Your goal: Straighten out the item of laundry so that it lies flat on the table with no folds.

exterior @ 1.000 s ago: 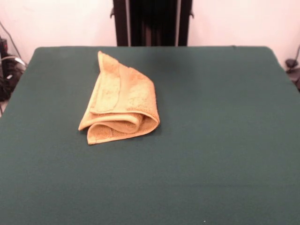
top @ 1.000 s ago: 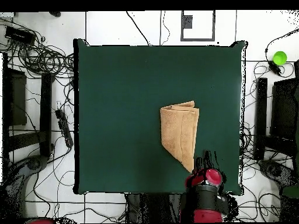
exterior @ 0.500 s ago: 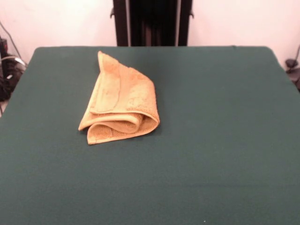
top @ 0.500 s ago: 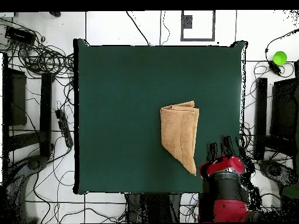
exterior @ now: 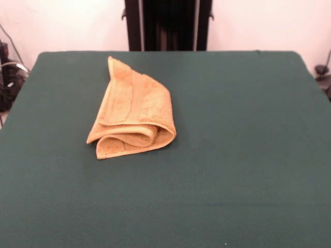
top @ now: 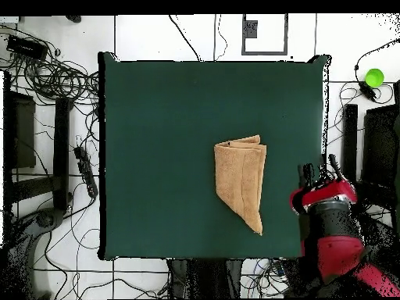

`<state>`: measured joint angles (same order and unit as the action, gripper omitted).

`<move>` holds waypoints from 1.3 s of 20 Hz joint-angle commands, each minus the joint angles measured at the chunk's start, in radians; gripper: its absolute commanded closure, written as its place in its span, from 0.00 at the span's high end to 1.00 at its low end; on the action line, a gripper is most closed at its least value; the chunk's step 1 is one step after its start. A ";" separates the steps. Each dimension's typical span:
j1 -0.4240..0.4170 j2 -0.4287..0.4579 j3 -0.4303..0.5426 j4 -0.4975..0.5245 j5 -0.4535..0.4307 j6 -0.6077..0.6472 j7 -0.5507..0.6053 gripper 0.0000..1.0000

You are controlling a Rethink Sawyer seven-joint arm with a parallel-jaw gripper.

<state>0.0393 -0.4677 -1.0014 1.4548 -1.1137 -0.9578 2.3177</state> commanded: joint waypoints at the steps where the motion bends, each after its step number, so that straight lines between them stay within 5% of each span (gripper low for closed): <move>1: -0.041 0.053 0.230 -0.179 -0.067 0.023 0.374 1.00; 8: -0.087 0.041 0.275 -0.228 -0.071 0.012 0.440 1.00; 26: -0.136 0.214 0.306 -0.407 -0.173 0.052 0.553 1.00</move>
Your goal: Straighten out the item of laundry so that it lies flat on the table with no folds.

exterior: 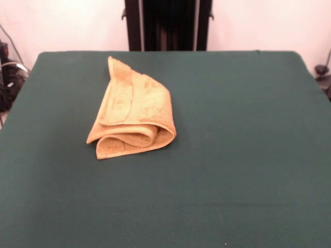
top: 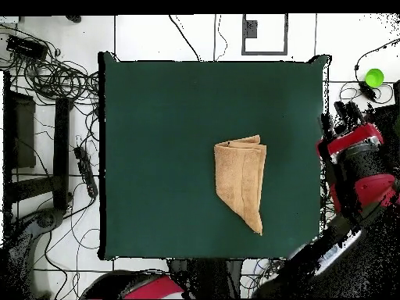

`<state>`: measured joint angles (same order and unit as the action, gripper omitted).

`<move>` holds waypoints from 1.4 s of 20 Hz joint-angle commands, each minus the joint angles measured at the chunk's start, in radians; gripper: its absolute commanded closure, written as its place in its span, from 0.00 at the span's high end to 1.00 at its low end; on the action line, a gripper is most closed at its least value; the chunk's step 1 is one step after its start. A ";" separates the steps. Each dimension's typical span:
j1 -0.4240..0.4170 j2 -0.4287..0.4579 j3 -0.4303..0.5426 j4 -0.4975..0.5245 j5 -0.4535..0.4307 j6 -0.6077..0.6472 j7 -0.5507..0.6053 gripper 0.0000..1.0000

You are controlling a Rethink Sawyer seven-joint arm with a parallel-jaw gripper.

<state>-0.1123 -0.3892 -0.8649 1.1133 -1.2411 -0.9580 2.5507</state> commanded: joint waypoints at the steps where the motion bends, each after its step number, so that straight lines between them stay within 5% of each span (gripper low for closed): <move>1: 0.017 0.143 0.166 -0.069 -0.049 0.056 0.317 1.00; 23: -0.089 0.245 0.257 -0.090 0.135 0.109 0.013 1.00; 28: -0.058 0.226 0.248 -0.055 0.109 0.048 0.027 1.00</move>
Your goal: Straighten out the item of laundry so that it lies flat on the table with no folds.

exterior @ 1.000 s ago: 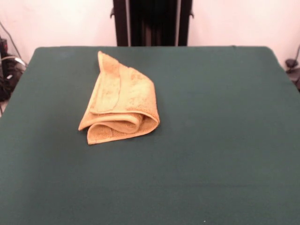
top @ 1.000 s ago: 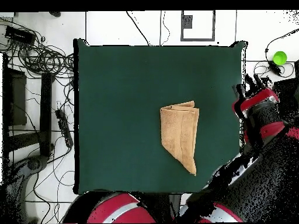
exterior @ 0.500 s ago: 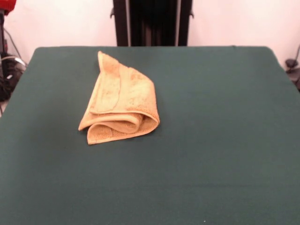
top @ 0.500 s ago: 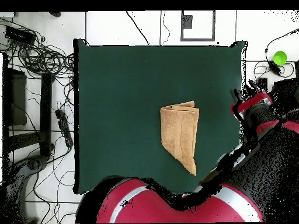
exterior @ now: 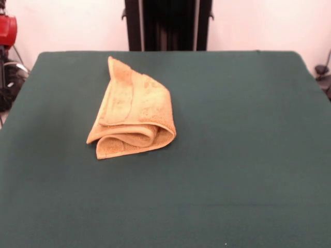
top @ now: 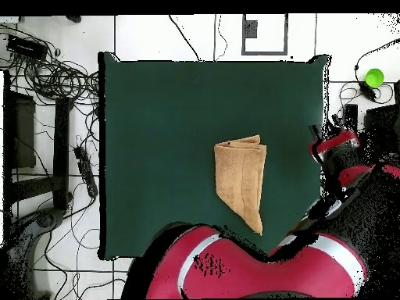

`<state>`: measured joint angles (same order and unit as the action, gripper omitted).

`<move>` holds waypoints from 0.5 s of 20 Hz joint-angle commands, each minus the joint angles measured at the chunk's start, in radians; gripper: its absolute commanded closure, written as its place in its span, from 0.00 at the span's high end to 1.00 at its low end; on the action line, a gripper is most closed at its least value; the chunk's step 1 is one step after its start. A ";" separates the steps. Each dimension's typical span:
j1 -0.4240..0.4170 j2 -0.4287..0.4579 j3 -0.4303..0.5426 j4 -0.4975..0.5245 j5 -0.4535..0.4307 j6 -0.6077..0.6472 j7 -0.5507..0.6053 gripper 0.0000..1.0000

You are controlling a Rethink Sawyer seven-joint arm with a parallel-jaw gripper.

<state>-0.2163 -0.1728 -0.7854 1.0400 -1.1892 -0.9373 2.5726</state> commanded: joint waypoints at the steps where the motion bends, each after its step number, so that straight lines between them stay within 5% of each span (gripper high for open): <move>1: 0.055 -0.001 0.169 0.033 0.061 0.023 0.010 1.00; 10: 0.105 -0.122 0.181 0.125 0.079 -0.078 0.080 1.00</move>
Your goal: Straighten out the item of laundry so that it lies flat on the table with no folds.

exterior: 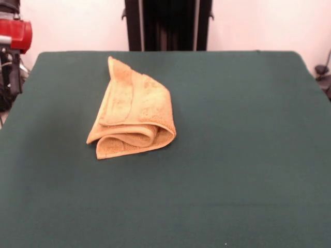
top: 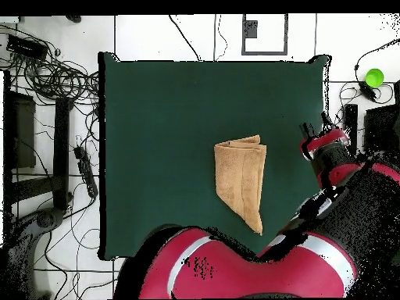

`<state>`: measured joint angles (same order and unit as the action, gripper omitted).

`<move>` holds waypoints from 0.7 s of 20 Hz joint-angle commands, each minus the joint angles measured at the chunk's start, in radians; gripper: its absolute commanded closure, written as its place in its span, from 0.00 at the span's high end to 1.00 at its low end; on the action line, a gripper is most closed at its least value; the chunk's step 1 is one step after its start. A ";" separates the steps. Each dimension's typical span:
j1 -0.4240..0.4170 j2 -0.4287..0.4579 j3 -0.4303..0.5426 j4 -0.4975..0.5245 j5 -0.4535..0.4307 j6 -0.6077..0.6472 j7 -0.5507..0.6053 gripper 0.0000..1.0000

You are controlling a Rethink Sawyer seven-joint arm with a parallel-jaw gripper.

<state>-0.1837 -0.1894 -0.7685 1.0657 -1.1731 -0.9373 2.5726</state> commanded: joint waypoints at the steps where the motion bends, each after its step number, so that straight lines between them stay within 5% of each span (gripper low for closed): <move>1: 0.075 -0.116 0.164 0.104 0.055 -0.086 0.092 1.00; 14: 0.026 -0.157 0.284 0.116 0.058 -0.205 0.071 1.00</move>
<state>-0.1538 -0.3798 -0.6981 1.0938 -1.1729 -1.0453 2.5726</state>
